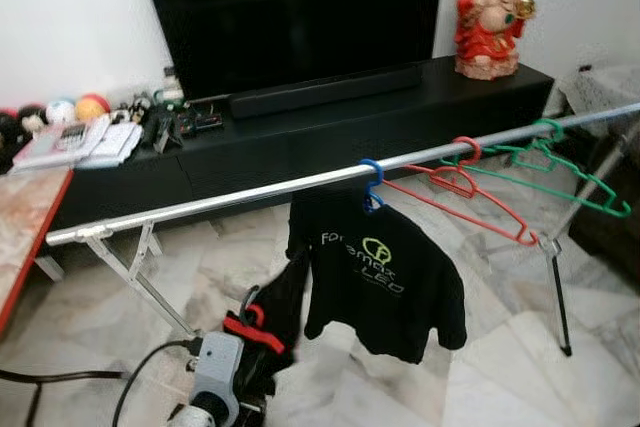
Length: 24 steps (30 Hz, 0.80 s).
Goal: Hang hanger
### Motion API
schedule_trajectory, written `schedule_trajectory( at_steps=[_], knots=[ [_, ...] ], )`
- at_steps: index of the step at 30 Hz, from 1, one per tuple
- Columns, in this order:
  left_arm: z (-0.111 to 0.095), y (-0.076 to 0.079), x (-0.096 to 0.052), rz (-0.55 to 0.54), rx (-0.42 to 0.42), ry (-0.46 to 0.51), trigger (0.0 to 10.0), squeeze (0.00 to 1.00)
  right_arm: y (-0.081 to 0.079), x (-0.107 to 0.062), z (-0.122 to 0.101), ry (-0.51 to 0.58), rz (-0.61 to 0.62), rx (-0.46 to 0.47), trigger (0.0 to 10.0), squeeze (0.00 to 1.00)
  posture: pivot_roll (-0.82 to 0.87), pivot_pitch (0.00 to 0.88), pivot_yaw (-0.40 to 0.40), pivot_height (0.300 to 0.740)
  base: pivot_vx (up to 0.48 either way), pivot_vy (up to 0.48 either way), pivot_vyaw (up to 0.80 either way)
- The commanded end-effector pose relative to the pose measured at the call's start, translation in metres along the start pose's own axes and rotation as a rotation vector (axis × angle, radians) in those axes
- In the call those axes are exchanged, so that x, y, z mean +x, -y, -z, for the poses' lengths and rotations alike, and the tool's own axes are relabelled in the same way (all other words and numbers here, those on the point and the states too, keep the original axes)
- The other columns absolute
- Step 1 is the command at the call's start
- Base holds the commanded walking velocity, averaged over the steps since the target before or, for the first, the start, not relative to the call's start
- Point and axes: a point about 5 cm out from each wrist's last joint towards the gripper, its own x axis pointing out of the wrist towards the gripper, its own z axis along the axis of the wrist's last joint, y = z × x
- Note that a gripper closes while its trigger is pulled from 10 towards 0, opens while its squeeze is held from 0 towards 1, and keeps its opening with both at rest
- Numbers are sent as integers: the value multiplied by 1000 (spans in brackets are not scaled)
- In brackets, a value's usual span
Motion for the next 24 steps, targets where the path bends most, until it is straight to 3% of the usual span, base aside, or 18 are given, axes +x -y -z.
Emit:
schedule_trajectory(
  at_steps=[1,11,14,16,24],
  knots=[
    [-6,3,3,25,20,20,10000,0,9,-4,16,-56,21,-1,10000,0,22,0,65,740,0,0,-781],
    [-26,8,19,103,70,37,10000,0,8,-4,17,-53,22,-1,10000,0,20,0,67,740,0,0,-746],
    [-32,8,26,104,75,47,10000,0,7,-4,16,-52,20,-10,10000,0,17,0,69,740,0,0,0],
    [-34,8,28,108,71,49,10000,0,6,-4,17,-54,19,-8,10000,0,13,0,71,740,0,0,0],
    [-35,10,31,106,69,50,10000,0,5,-4,18,-59,11,-15,10000,0,15,0,68,740,0,0,-789]
  ],
)
